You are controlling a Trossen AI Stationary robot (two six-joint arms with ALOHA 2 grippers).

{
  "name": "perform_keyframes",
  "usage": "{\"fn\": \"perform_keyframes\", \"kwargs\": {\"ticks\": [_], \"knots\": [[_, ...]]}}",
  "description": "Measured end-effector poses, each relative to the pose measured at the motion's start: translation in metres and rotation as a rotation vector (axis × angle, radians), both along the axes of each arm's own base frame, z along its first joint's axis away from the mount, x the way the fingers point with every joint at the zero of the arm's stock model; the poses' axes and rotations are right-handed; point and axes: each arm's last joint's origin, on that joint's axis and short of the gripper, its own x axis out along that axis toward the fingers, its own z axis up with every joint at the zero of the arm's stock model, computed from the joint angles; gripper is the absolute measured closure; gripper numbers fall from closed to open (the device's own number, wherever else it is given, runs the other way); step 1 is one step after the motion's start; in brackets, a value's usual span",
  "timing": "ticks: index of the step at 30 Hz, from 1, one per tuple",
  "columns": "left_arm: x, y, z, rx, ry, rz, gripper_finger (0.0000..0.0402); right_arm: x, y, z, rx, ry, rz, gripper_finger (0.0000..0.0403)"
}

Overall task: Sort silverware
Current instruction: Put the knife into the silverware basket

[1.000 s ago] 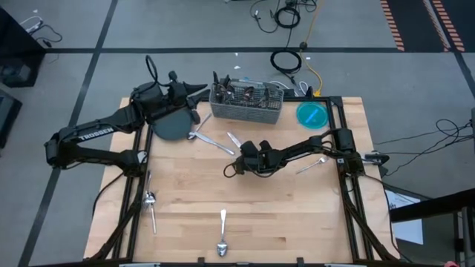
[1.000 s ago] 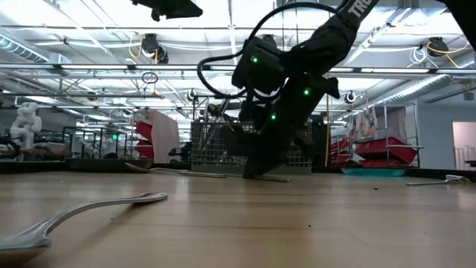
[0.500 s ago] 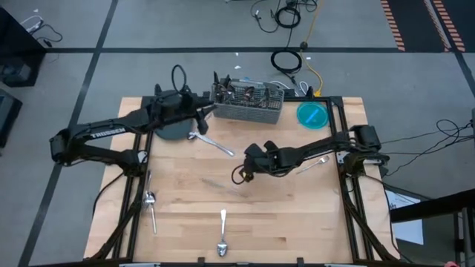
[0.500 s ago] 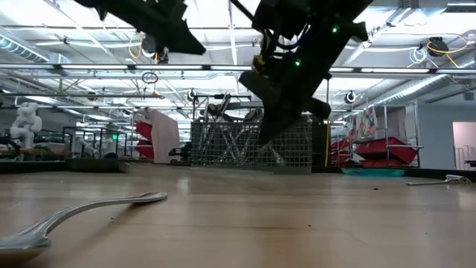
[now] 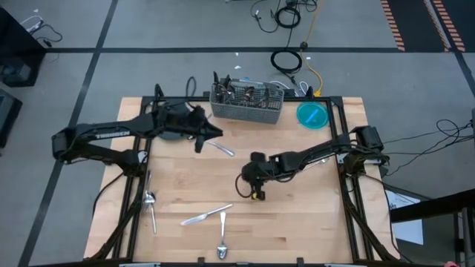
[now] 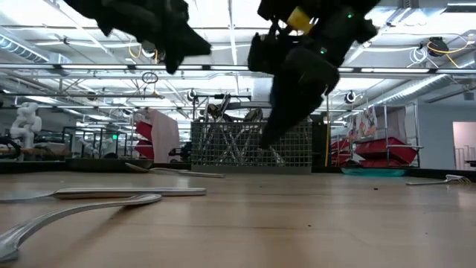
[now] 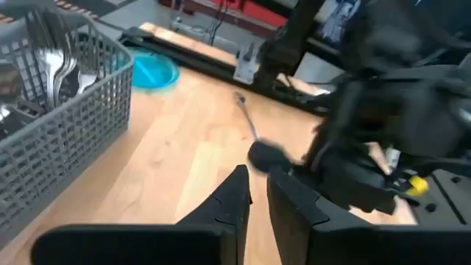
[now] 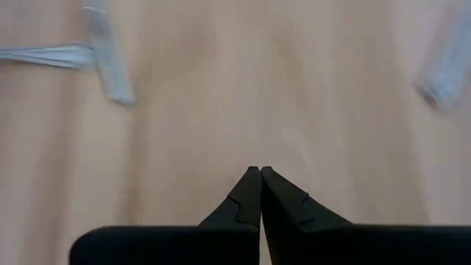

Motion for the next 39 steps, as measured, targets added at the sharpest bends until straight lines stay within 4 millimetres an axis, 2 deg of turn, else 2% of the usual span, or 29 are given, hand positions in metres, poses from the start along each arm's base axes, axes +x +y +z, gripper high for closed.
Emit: {"fn": "perform_keyframes", "kwargs": {"ticks": [4, 8, 11, 13, 16, 19, 23, 30, 36, 39], "knots": [[-0.023, -0.020, 0.027, -0.014, -0.084, -0.005, 0.0352, 0.007, -0.002, -0.002, 0.064, -0.127, 0.180, 0.0401], [-0.056, -0.049, 0.053, -0.010, -0.176, 0.142, 0.0363, 0.008, -0.004, -0.009, 0.060, -0.146, 0.211, 0.0386], [-0.079, -0.074, 0.057, -0.026, -0.163, 0.249, 0.0392, 0.013, -0.003, -0.004, 0.034, -0.214, 0.239, 0.0385], [-0.087, -0.087, 0.056, -0.061, -0.154, 0.316, 0.0395, 0.016, -0.003, -0.003, 0.029, -0.253, 0.249, 0.0397], [-0.087, -0.108, 0.052, -0.070, -0.147, 0.375, 0.0397, 0.018, -0.002, -0.002, 0.021, -0.288, 0.262, 0.0401], [-0.080, -0.122, 0.043, 0.017, -0.114, 0.469, 0.0398, 0.023, 0.000, -0.001, 0.033, -0.335, 0.262, 0.0402], [-0.070, -0.132, 0.035, 0.081, -0.094, 0.530, 0.0399, 0.036, 0.011, -0.015, 0.097, -0.366, 0.314, 0.0403], [-0.065, -0.137, 0.032, 0.102, -0.087, 0.512, 0.0400, 0.083, 0.041, -0.031, 0.129, -0.339, 0.394, 0.0403], [-0.069, -0.136, 0.033, 0.191, -0.064, 0.483, 0.0400, 0.127, 0.059, -0.033, 0.193, -0.316, 0.483, 0.0403], [-0.069, -0.135, 0.033, 0.195, -0.060, 0.478, 0.0400, 0.142, 0.068, -0.032, 0.187, -0.304, 0.498, 0.0403]]}}
